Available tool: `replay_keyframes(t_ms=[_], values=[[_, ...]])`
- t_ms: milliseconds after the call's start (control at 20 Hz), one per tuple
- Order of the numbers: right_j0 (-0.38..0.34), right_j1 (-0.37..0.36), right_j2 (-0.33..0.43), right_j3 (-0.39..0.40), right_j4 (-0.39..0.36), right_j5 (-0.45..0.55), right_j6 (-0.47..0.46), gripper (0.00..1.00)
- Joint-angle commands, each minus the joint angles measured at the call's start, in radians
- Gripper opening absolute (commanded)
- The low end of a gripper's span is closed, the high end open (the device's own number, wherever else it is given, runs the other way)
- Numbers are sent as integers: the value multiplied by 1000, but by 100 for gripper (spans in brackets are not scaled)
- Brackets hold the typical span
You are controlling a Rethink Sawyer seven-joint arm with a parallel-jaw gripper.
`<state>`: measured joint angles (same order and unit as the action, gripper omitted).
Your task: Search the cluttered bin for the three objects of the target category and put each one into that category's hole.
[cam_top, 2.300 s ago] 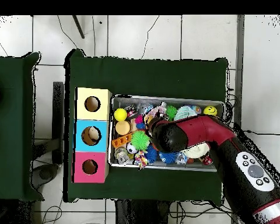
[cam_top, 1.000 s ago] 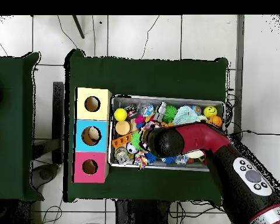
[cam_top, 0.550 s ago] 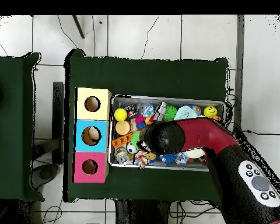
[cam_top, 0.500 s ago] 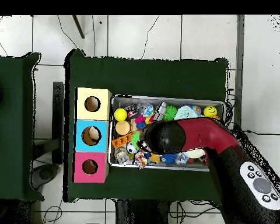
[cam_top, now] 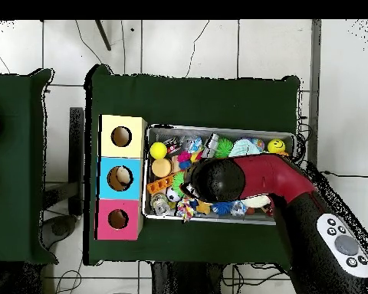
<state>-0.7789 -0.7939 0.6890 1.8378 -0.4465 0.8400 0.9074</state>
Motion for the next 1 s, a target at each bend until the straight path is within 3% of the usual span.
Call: replay_keyframes(t_ms=[50, 200, 550, 800, 1000], values=[[7, 29, -42, 29, -49, -39, 63, 0], [3, 16, -58, 36, -54, -17, 65, 0], [2, 7, -63, -1, -170, 24, -64, 0], [-31, 9, -76, 15, -224, 21, -93, 0], [-40, 23, -88, 21, -249, -3, -62, 0]])
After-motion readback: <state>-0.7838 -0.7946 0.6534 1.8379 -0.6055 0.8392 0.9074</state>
